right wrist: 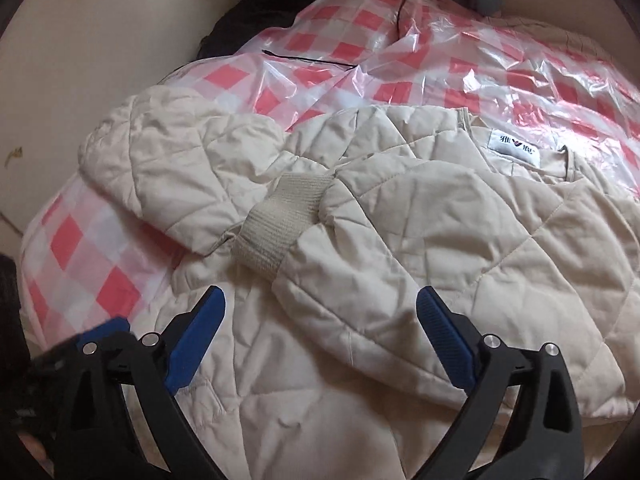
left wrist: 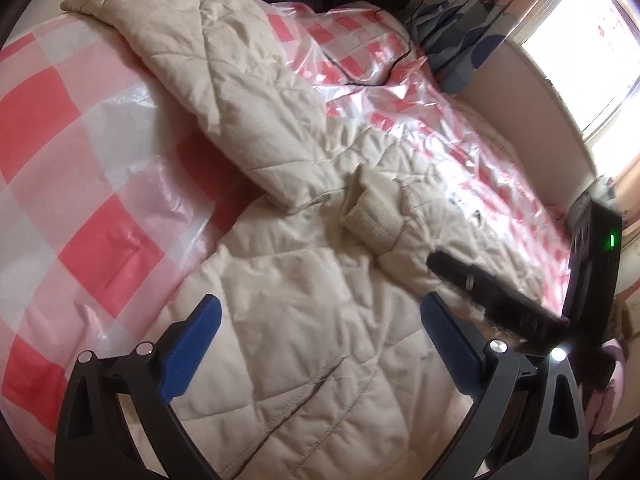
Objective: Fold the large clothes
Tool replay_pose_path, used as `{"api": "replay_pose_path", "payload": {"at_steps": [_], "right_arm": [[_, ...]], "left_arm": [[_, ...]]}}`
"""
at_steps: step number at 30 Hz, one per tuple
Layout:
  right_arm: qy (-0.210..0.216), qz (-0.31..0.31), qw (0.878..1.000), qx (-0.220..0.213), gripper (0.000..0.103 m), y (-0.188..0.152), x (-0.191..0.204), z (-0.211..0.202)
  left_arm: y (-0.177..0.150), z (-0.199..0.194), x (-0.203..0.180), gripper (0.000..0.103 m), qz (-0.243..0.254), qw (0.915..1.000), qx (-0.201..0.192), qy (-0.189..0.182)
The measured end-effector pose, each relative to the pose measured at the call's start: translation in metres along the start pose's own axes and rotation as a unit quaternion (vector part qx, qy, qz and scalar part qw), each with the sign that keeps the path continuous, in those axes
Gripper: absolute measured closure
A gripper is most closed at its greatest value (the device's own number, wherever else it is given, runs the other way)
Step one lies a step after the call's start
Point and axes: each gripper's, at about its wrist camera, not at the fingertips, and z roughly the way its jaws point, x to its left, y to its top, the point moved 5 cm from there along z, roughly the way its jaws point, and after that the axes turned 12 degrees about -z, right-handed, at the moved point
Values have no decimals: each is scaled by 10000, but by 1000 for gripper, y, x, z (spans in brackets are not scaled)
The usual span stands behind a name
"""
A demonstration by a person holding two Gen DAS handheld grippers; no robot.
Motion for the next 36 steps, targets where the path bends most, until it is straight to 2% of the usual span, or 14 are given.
{"api": "replay_pose_path", "payload": {"at_steps": [3,5,9,13,14,16,19,21,24,25,28,31,34,36], "right_arm": [[240,796,9951,-527,10,-20,-17,-45],[294,1595,9821,-955,10,-44,-48,-79],[331,3234,9302,-1702,10,-105,-125,-133],[204,3892,8887,-2417,10,-166,-179,-156],[206,4203,8760,-2356,10,-181,-190,-154],[634,4750,8387,-2588,10,-191,-210,-159],[429,4532,8295,-3237,10,-182,-222,-190],[364,4505,8265,-3354,9,-180,-227,-194],[524,4749,8117,-3360,9,-187,-236,-186],[559,4822,8045,-3422,9,-190,-239,-186],[496,4657,8041,-3661,9,-189,-240,-197],[596,4586,8082,-3646,7,-185,-244,-194],[742,4883,7960,-3499,7,-193,-253,-178],[622,4824,8027,-3450,7,-191,-253,-177]], "left_arm": [[4,10,-9,7,-354,9962,360,-715],[6,26,-20,7,-400,9932,625,-895],[11,56,-30,7,-425,9952,670,-573],[21,87,-46,7,-96,9988,485,42],[22,94,-49,7,-35,9986,489,176],[25,106,-55,7,44,9986,404,324],[28,116,-63,8,203,9986,250,412],[30,119,-71,20,376,9985,108,389],[37,115,-80,63,524,9981,-45,310],[42,111,-83,85,547,9979,-125,319],[62,80,-103,85,724,9951,-670,-95],[74,55,-125,85,1110,9871,-1139,-196],[76,59,-121,85,1185,9868,-1101,-128],[72,91,-108,85,1258,9897,-573,382]]}}
